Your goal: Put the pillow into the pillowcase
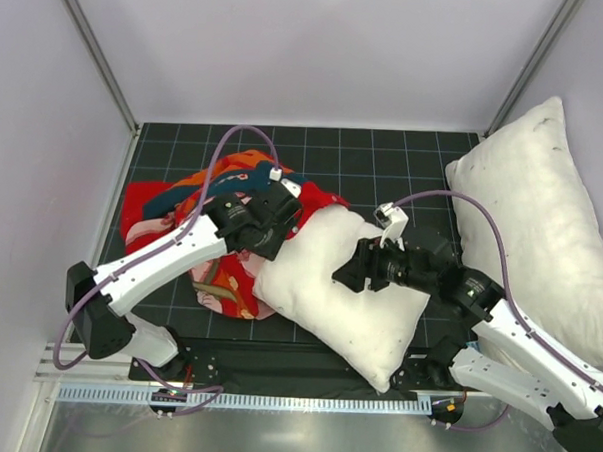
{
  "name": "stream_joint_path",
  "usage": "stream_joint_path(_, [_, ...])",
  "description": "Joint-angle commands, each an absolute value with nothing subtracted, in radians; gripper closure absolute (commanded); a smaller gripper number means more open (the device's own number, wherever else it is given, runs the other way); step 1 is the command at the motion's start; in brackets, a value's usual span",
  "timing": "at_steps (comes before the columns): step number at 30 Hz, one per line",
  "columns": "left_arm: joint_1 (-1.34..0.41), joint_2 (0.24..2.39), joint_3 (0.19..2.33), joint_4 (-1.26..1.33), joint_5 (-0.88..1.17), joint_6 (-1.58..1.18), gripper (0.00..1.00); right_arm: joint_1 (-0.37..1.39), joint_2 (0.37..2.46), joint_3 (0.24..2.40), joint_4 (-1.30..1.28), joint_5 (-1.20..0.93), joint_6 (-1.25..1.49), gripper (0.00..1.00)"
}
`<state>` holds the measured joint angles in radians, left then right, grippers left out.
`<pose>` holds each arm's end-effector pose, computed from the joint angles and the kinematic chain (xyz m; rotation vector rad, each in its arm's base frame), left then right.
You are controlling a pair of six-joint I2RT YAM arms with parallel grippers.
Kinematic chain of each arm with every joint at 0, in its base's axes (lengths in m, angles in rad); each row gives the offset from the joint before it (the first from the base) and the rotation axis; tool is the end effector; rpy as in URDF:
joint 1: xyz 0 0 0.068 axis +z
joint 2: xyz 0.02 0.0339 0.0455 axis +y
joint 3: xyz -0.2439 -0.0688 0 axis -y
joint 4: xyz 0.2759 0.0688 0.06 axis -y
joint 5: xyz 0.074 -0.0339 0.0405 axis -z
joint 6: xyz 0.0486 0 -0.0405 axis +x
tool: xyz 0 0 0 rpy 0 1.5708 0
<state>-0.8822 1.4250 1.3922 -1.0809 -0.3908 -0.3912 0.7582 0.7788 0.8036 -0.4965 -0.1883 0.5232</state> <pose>0.2143 -0.2313 0.2990 0.5054 2.4996 0.0531 0.1601 0.1642 0.2963 -0.3807 2.1495 0.9629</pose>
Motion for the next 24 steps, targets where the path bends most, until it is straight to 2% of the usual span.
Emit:
stream_joint_path(1, [-0.884, 1.46, 1.397, -1.04, -0.36, -0.388, 0.54, 0.822, 0.792, 0.871, -0.48, -0.174, 0.529, 0.36])
stream_joint_path(2, [-0.884, 1.463, 1.404, -1.054, -0.367, -0.394, 0.74, 0.854, 0.795, 0.88, -0.48, -0.158, 0.529, 0.37])
stream_joint_path(4, [-0.884, 1.436, 1.404, -1.069, -0.365, -0.408, 0.9, 0.882, 0.799, 0.887, -0.485, -0.131, 0.528, 0.36])
stream_joint_path(7, [-0.885, 1.358, 1.407, -1.089, -0.327, -0.425, 1.0, 0.925, 0.824, 0.934, -0.546, -0.118, 0.517, 0.32])
stream_joint_path(8, [-0.887, 1.335, 1.408, -1.098, -0.301, -0.429, 1.0, 0.942, 0.836, 0.958, -0.572, -0.107, 0.512, 0.27])
stream_joint_path(11, [-0.891, 1.235, 1.407, -1.124, -0.247, -0.436, 1.0, 0.997, 0.857, 0.974, -0.584, -0.055, 0.506, 0.22])
stream_joint_path(14, [-0.893, 1.162, 1.411, -1.124, -0.128, -0.436, 1.0, 1.006, 0.937, 0.965, -0.591, -0.014, 0.497, 0.21])
stream_joint_path(17, [-0.9, 1.131, 1.404, -1.092, -0.004, -0.428, 1.0, 1.006, 1.052, 0.947, -0.554, 0.128, 0.491, 0.21])
stream_joint_path(19, [-0.914, 1.134, 1.391, -1.069, 0.086, -0.431, 1.0, 1.005, 1.143, 0.937, -0.505, 0.256, 0.488, 0.32])
stream_joint_path(20, [-0.939, 1.144, 1.385, -1.04, 0.104, -0.446, 1.0, 1.005, 1.207, 0.933, -0.439, 0.302, 0.48, 0.48])
stream_joint_path(23, [-1.009, 1.19, 1.364, -0.958, 0.133, -0.494, 1.0, 1.002, 1.301, 0.954, -0.292, 0.314, 0.471, 0.67])
stream_joint_path(24, [-1.037, 1.204, 1.362, -0.934, 0.144, -0.509, 1.0, 1.002, 1.327, 0.966, -0.263, 0.314, 0.472, 0.8])
